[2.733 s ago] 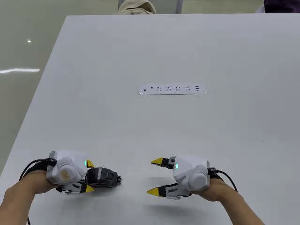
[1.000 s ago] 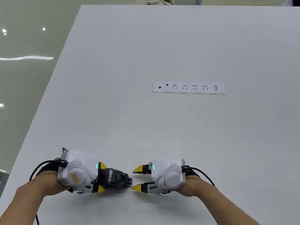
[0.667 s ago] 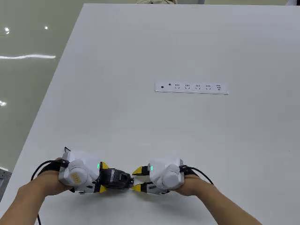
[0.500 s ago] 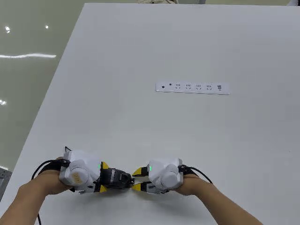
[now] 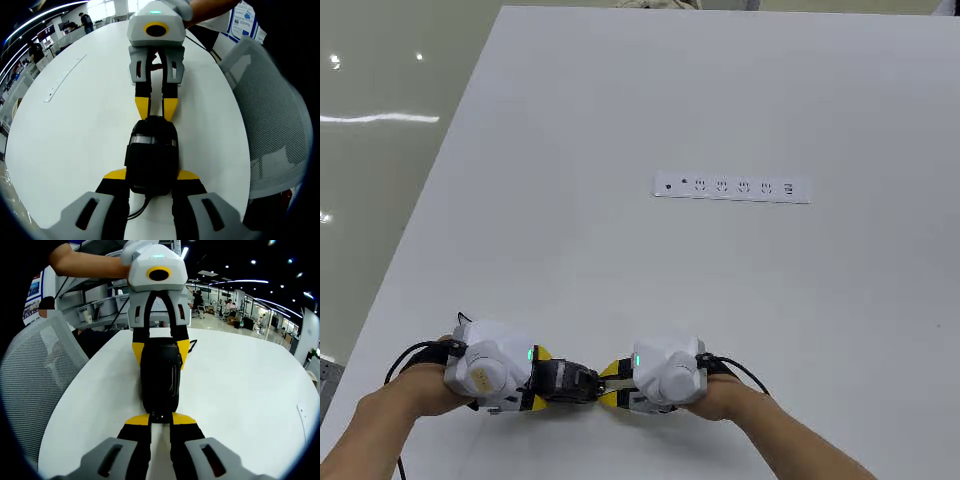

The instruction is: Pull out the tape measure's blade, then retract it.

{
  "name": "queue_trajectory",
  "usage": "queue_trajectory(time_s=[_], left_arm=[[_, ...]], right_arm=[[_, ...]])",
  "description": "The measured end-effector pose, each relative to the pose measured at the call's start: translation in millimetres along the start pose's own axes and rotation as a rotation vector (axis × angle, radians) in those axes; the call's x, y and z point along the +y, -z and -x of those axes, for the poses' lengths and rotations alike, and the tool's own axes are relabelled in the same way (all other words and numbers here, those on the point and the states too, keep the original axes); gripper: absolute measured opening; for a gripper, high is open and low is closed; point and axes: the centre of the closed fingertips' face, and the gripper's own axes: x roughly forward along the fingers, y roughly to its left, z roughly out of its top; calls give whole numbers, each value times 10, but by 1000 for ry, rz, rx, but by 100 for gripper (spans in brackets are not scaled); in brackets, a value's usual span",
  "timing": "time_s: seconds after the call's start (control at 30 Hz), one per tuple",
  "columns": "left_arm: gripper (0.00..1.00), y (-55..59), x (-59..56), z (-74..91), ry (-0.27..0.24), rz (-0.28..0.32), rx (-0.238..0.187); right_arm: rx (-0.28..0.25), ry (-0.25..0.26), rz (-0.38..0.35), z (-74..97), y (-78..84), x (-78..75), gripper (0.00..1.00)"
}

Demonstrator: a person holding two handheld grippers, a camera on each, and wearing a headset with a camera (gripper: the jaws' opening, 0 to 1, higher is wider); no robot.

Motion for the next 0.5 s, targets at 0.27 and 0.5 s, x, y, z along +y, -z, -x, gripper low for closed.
queue_trajectory(time_s=[0.27,0.5], left_arm=[[28,22,2,5,-3,7,-2],[28,23,2,7,-4,13,-3]], right_arm=[[5,-11,-1,20,-21,7,11],[18,-18,16,26,-19,13,10]])
